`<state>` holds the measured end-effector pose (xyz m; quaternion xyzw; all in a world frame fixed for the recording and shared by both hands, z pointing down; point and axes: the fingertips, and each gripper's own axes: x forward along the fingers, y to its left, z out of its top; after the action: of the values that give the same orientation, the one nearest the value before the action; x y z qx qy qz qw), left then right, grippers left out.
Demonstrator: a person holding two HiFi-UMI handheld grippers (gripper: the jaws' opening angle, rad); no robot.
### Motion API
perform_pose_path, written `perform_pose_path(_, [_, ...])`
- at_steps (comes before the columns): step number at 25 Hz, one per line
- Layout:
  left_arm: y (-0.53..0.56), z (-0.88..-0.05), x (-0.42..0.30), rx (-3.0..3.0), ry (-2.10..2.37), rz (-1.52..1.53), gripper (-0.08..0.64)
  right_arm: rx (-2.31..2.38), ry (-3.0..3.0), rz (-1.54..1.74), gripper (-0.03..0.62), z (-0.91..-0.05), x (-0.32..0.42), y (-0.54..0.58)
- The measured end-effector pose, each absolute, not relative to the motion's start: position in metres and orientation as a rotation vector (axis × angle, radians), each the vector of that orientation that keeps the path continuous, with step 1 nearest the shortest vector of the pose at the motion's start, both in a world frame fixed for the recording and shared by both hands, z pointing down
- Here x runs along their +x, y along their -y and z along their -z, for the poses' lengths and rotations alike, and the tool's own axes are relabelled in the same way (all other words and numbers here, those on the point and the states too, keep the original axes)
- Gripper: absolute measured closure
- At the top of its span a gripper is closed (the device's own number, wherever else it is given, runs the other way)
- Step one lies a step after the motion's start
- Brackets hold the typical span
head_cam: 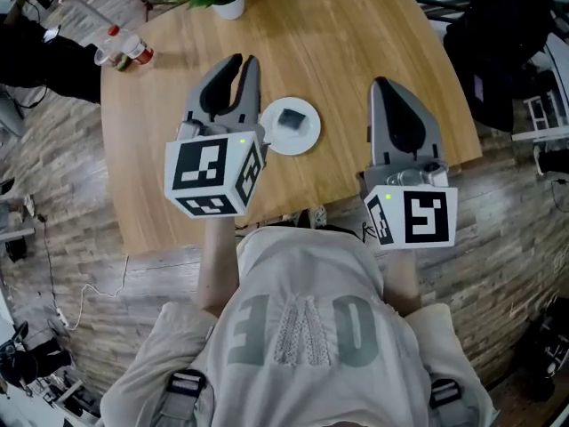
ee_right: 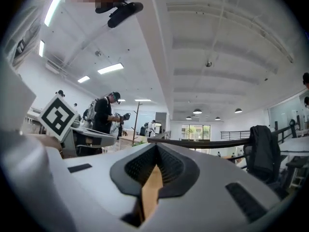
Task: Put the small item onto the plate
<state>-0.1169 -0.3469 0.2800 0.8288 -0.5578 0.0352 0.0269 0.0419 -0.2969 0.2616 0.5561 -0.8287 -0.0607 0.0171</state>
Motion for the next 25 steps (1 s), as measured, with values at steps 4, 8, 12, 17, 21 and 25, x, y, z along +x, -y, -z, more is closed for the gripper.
perform_pose_path(4, [0.314,-0.211,-0.140,2.648,1.934,0.164,0.551,1.683,2.785,0.163,0.575,-0.228,-0.001,0.307])
perform_pose_path(8, [0.283,-0.173,-0.153,2.673,2.098,0.299,0.551,1.571,2.953,0.170,0.575,-0.201,-0.042,0.300])
perform_pose_path(12, [0.253,-0.153,-0.163,2.660,2.361,0.240,0.551,1.459,3.032,0.224,0.575,-0.189,-0.064,0.286])
perform_pose_path(17, [0.241,-0.142,-0.178,2.582,2.445,0.321,0.551,1.393,3.094,0.230,0.575,-0.180,-0.070,0.278])
perform_pose_path(21, [0.245,-0.151,-0.193,2.502,2.349,0.410,0.551,1.385,3.081,0.282,0.575,-0.179,-0.077,0.273])
perform_pose_path(25, [0.247,-0.155,-0.193,2.485,2.339,0.381,0.551,1.339,3.095,0.312,0.575,-0.179,-0.081,0.268])
